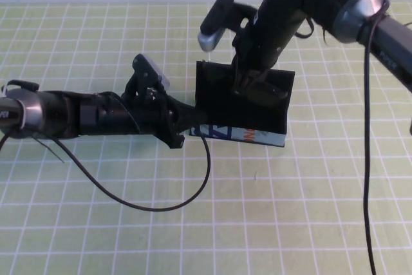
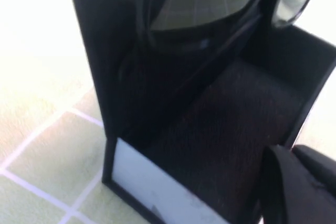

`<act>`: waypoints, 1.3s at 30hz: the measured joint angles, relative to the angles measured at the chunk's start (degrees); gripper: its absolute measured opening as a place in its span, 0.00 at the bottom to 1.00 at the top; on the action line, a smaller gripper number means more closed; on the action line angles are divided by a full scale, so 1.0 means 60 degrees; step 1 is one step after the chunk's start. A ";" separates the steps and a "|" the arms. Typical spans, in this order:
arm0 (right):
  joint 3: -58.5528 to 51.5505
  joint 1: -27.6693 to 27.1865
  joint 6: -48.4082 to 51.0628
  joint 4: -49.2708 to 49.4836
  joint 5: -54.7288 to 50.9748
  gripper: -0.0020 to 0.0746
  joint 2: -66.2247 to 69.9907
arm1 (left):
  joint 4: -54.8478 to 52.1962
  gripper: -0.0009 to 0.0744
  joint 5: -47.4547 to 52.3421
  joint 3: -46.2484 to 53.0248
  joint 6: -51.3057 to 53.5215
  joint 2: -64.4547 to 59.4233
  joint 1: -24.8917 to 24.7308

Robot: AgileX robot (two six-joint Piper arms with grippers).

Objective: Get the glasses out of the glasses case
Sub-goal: Pick up the glasses from the glasses case, then place the glasses on the table

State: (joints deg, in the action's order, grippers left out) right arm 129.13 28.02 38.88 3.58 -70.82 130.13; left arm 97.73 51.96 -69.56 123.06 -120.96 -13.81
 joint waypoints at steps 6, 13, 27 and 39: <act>0.0015 0.0000 -0.0958 0.0008 -0.0063 0.03 -0.0788 | -0.0061 0.01 0.0000 0.0000 -0.0735 0.0737 0.0118; 0.0038 -0.0156 -0.2898 -0.0206 -0.0127 0.03 -0.1764 | -0.0935 0.01 0.0000 0.0000 -0.2132 0.1729 0.0375; -0.4096 -0.2709 -0.4972 0.0127 -0.0122 0.03 -0.4655 | -0.1985 0.01 -0.0495 0.0000 -0.3683 0.3182 0.0391; -0.9340 -0.3926 -0.5347 0.1965 0.3494 0.03 -0.5767 | -0.2292 0.01 -0.0693 0.0017 -0.4708 0.3332 0.0391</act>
State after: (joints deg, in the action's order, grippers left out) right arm 73.09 4.46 6.79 15.37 -49.85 95.53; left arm 83.97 47.80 -69.46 94.81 -100.97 -11.47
